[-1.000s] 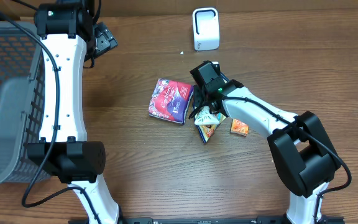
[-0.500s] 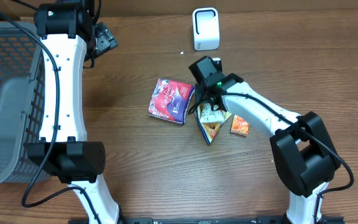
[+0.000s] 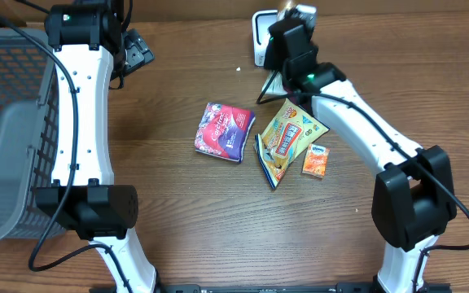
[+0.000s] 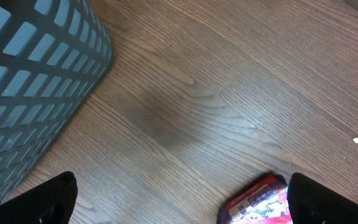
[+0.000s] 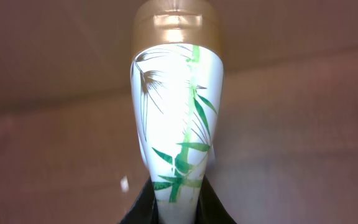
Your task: Scan the item barcode
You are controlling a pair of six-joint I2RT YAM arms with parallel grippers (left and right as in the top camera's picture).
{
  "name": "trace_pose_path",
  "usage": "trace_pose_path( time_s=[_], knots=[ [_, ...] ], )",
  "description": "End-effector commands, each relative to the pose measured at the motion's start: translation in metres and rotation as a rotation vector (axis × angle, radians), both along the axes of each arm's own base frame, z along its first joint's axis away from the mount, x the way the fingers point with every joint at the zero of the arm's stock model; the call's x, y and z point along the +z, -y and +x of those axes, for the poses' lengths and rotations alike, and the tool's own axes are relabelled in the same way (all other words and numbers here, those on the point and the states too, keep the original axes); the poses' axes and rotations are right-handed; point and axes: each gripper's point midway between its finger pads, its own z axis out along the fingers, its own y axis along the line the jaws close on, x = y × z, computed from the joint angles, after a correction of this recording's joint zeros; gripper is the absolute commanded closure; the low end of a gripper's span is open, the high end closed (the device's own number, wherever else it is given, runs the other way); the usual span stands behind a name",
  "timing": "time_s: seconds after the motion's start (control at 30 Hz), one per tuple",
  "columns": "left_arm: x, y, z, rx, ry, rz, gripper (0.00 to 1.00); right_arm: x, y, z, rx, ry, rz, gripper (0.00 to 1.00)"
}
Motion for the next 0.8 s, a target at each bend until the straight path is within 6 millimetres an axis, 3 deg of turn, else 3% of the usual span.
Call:
trace_pose_path(
  time_s=[0.0, 0.17, 0.3, 0.53, 0.77],
  knots=[
    [-0.005, -0.001, 0.002, 0.014, -0.009, -0.002, 0.00, 0.054, -0.005, 0.019, 0.002, 0.170, 0.091, 0.96],
    [-0.005, -0.001, 0.002, 0.014, -0.009, -0.002, 0.00, 0.051, -0.019, 0.047, 0.003, 0.299, 0.151, 0.96],
    [-0.005, -0.001, 0.002, 0.014, -0.009, -0.002, 0.00, 0.037, -0.027, 0.065, 0.004, 0.372, 0.185, 0.96],
    [-0.005, -0.001, 0.002, 0.014, -0.009, -0.002, 0.00, 0.007, -0.029, 0.075, -0.001, 0.372, 0.184, 0.96],
    [-0.005, -0.001, 0.002, 0.014, -0.009, -0.002, 0.00, 0.017, -0.027, 0.077, -0.002, 0.417, 0.165, 0.96]
  ],
)
